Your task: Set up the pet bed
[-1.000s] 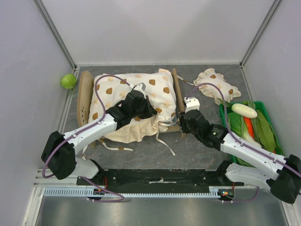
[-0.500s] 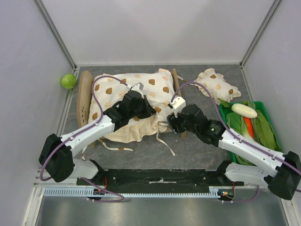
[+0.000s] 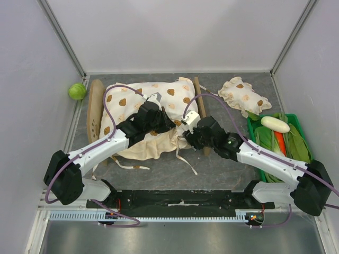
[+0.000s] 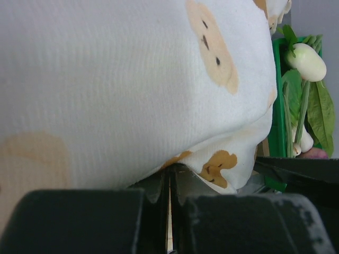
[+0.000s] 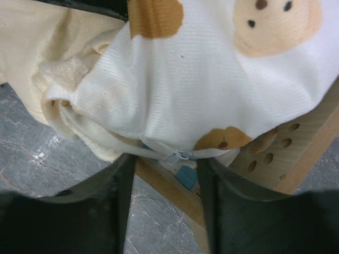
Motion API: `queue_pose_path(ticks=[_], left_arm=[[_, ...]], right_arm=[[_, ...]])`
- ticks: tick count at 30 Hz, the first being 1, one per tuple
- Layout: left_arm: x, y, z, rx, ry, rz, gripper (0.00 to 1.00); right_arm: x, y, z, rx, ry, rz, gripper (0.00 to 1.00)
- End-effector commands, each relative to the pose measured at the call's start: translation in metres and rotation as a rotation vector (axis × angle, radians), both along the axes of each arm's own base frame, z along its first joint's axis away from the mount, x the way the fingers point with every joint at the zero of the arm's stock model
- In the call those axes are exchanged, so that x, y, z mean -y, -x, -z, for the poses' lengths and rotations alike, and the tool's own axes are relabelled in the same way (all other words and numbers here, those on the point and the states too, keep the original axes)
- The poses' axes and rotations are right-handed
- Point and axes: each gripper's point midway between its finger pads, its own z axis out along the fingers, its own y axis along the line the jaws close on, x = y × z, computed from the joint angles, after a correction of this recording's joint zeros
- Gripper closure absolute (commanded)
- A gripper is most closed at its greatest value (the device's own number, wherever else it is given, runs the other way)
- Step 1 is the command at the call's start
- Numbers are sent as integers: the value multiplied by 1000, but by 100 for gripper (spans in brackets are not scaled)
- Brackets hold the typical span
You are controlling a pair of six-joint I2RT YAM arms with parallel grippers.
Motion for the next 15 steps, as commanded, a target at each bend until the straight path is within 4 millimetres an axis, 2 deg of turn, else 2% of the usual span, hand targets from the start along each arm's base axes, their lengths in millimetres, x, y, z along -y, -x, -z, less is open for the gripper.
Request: queue_pose_path(ticks=[1,3,4,7,10,13,14,15], left_arm=[[-2,-12,-26,67,62,-38,98],[-3,-12,-26,68,61,-38,98],[-3,-11,-25,66,60,-37,98],[-5,-12,-25,66,58,-41,98],[-6,-12,-22,62,51,-42,98],[-7,-12,-23,64,53,-44,98],[-7,-12,-23,65,52,-45,98],[-8,-12,-22,64,51,-45,98]], right_arm=[[-3,-7,4,17,14,14,49],[3,-12,10,25,40,46,55],[4,-14,11,27,43,61,62],[11,-21,6,52,49,125,74],[24,-32,-12,116,60,210,81],[30,-39,-43,189,29,253,88],[29,-41,-59,222,-6,253,88],[28,-40,-66,235,-22,247,88]])
